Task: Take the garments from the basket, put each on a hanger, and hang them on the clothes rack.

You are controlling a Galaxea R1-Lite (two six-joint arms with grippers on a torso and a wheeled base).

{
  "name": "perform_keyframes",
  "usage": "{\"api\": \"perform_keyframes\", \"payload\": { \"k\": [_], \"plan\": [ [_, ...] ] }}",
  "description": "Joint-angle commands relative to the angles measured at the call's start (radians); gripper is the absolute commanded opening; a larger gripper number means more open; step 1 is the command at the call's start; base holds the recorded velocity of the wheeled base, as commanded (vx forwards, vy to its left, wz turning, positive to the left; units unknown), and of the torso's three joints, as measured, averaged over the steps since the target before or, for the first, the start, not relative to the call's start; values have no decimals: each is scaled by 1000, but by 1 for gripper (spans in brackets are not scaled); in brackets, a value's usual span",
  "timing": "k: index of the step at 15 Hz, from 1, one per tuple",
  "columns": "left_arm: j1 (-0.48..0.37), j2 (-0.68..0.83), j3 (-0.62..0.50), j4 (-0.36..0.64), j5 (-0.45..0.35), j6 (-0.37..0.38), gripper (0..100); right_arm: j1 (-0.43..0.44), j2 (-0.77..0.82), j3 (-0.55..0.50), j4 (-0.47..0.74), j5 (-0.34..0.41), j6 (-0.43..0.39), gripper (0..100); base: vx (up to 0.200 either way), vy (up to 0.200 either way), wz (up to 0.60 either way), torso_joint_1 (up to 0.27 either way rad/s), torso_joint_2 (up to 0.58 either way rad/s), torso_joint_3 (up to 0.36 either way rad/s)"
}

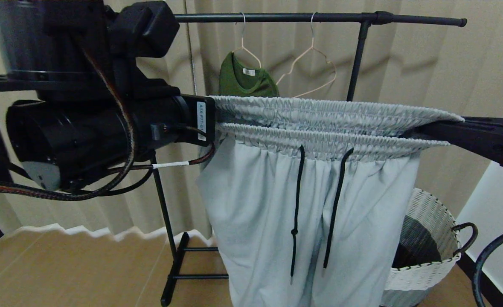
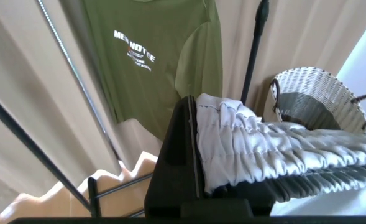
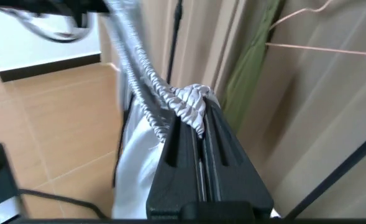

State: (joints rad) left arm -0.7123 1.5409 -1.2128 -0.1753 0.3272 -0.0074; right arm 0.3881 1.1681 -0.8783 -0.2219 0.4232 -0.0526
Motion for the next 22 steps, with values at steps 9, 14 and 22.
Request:
{"api": "perform_keyframes", "payload": {
  "k": [9,14,22],
  "plan": [
    [-32,-47,48,0,1,-2,0,-52,41,-1,1,-1,-1,0,0,0,0,0,0,0],
    [-27,-44,53,-4,10,0,0,-51,28,36,-7,-1,0,100,0,0,0,0,0,0],
    [88,-39,88,-3,52,3,0,-41,-34,91,-8,48,7,100,0,0,0,0,0,0]
  ]
}}
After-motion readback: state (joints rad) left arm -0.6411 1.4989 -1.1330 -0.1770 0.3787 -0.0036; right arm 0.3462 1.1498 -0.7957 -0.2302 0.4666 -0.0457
